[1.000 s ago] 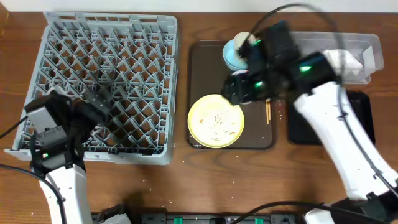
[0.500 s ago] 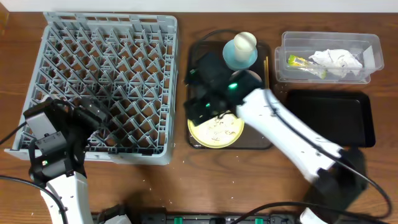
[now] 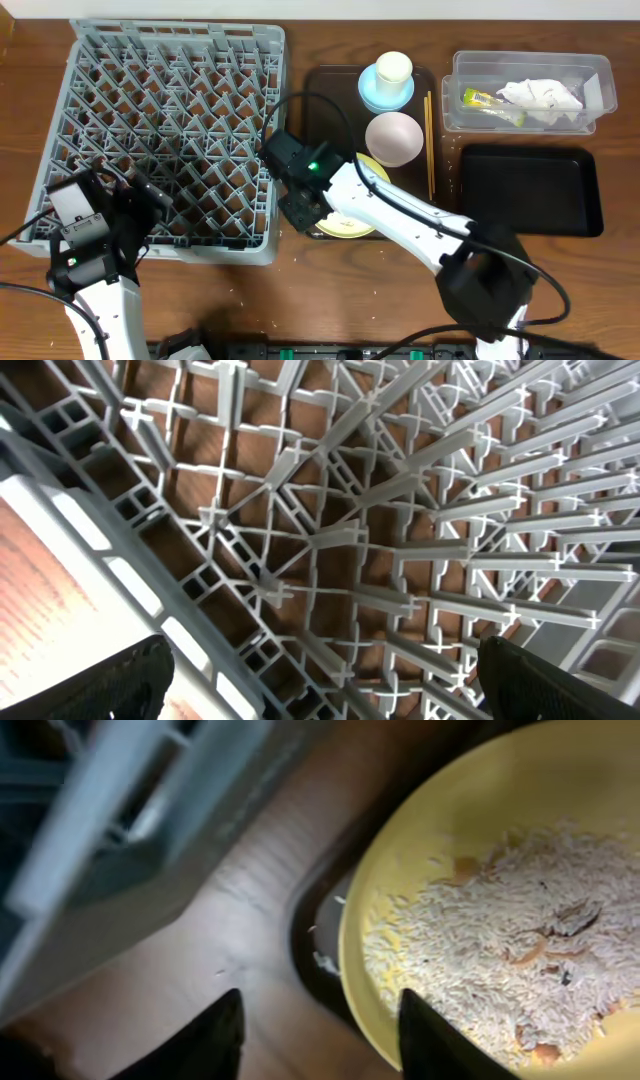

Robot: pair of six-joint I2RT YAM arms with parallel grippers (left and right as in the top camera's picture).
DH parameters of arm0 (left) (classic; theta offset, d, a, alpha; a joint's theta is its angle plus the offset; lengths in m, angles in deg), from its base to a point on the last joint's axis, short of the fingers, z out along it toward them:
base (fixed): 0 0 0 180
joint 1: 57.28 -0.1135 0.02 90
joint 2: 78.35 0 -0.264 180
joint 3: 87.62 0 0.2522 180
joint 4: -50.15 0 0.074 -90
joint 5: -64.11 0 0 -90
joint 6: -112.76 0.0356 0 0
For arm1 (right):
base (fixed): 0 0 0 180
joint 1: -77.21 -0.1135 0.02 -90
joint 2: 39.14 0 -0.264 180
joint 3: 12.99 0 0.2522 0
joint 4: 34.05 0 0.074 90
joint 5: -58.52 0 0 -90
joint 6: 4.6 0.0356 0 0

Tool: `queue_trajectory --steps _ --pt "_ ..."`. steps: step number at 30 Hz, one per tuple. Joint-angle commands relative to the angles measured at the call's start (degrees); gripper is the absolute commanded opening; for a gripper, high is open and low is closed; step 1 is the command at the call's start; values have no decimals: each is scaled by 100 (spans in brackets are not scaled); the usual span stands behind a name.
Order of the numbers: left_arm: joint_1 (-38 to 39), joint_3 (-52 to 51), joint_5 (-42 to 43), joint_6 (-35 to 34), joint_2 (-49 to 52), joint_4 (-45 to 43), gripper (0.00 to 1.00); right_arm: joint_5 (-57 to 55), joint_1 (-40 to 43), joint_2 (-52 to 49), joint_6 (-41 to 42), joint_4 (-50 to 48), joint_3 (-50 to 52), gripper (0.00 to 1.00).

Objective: Sort waste into correct bins and load items into the dishwasher
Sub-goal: 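Lower the right gripper onto the pink bowl on the tray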

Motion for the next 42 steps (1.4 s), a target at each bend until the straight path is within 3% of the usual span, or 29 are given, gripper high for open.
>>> queue_trajectory --steps 1,8,15,18,19,20,21,24,28,34,38,42 --pt "-22 120 -140 55 0 81 98 -205 -26 -201 -17 13 22 41" --pt "-22 120 -157 55 0 162 98 -205 28 -286 9 9 24 30" --pt "-22 120 -157 55 2 164 98 -201 439 -229 577 50 2 19" --pt "-22 120 -155 55 2 164 98 -157 769 -131 793 81 -85 33" --pt "-22 120 -155 55 2 164 98 -98 885 -101 802 74 -118 45" --pt "-22 120 -155 55 2 164 98 -17 1019 -74 846 68 -173 67" --pt "-22 120 -155 55 2 164 98 31 1110 -66 931 63 -212 76" --pt "-22 120 -155 55 2 162 98 236 1410 -63 1353 -85 -286 79" --pt "-22 120 -155 52 2 162 98 337 1659 -70 2009 -470 -275 78" --pt "-22 120 -153 52 2 164 98 -240 1659 -87 2135 -1091 -275 79" --pt "-22 120 -153 52 2 170 98 -1047 1672 -87 2409 -837 -275 68" --pt "-22 120 -153 52 2 251 98 -953 1711 -85 2406 -424 -278 46"
